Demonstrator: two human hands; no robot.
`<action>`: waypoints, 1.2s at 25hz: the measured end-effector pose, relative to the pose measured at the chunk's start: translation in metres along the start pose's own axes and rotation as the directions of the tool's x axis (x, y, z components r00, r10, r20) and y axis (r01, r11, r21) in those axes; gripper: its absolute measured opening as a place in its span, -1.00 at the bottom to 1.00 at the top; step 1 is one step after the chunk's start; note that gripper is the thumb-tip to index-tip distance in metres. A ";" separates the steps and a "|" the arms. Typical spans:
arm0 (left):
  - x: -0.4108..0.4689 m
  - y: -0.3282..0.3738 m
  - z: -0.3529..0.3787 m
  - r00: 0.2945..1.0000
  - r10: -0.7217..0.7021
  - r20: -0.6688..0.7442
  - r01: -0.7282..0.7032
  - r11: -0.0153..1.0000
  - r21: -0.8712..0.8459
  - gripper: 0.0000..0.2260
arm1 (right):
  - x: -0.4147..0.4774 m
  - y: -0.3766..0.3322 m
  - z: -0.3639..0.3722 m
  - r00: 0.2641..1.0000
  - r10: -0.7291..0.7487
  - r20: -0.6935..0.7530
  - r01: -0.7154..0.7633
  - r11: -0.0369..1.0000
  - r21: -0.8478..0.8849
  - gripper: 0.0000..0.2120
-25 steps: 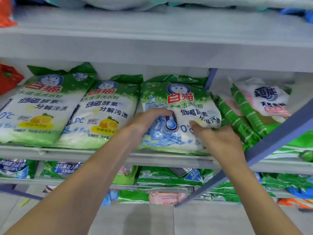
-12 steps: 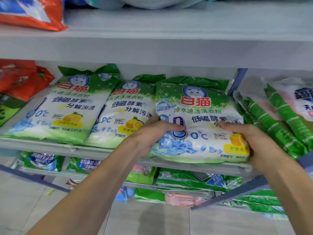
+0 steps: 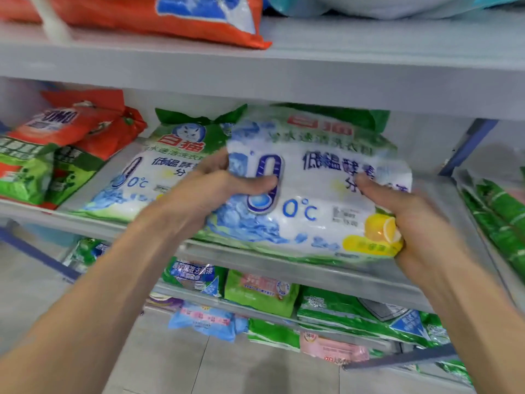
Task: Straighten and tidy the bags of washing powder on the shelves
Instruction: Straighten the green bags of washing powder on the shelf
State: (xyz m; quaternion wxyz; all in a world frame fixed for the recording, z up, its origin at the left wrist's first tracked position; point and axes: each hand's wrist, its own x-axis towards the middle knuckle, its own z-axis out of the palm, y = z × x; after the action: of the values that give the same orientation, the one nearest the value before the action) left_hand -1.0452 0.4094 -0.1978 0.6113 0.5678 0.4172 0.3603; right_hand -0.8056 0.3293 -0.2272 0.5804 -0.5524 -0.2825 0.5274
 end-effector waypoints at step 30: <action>0.033 -0.035 -0.138 0.840 0.070 -0.538 0.388 0.617 0.685 -0.43 | 0.002 0.051 0.110 1.000 0.010 0.005 -0.007 0.871 -0.492 -0.64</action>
State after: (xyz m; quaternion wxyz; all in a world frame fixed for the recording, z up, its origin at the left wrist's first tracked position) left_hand -1.1600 0.4904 -0.2367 0.2037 0.6140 0.7283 0.2261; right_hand -0.9208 0.3606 -0.2506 0.4175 -0.6810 -0.4071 0.4430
